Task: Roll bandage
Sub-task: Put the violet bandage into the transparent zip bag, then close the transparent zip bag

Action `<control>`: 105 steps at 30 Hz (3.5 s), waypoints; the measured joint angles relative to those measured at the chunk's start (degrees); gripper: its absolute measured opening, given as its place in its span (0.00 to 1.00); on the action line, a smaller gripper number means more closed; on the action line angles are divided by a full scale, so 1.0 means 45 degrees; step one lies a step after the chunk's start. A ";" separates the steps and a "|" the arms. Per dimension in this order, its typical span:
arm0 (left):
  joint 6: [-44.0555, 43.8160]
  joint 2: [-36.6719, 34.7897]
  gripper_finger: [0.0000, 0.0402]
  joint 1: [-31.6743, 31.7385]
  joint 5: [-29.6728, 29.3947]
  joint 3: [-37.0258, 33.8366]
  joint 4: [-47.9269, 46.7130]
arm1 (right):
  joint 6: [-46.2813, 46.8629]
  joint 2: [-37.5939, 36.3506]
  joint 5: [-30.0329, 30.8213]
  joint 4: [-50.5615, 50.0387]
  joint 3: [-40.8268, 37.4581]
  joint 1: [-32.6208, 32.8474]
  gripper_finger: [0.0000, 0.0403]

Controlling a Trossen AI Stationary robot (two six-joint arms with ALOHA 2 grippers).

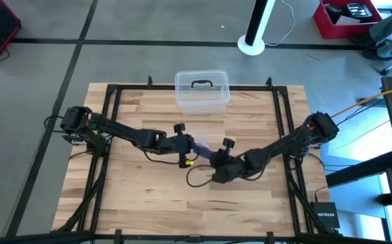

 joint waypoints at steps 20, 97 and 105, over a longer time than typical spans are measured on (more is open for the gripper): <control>-0.1635 -0.0019 0.01 -0.0456 0.0030 0.0005 0.1388 | 0.2607 0.1384 0.2045 0.3585 -0.0073 -0.0770 0.20; -0.6154 -0.0010 0.01 -0.1617 0.2070 0.0005 0.1763 | -0.5452 -0.1699 -0.2788 0.6413 -0.3434 0.0398 0.36; -0.6106 0.0004 0.01 -0.1660 0.2088 0.0005 0.0998 | -0.5382 -0.2879 -0.2405 0.6092 -0.3171 0.1045 0.03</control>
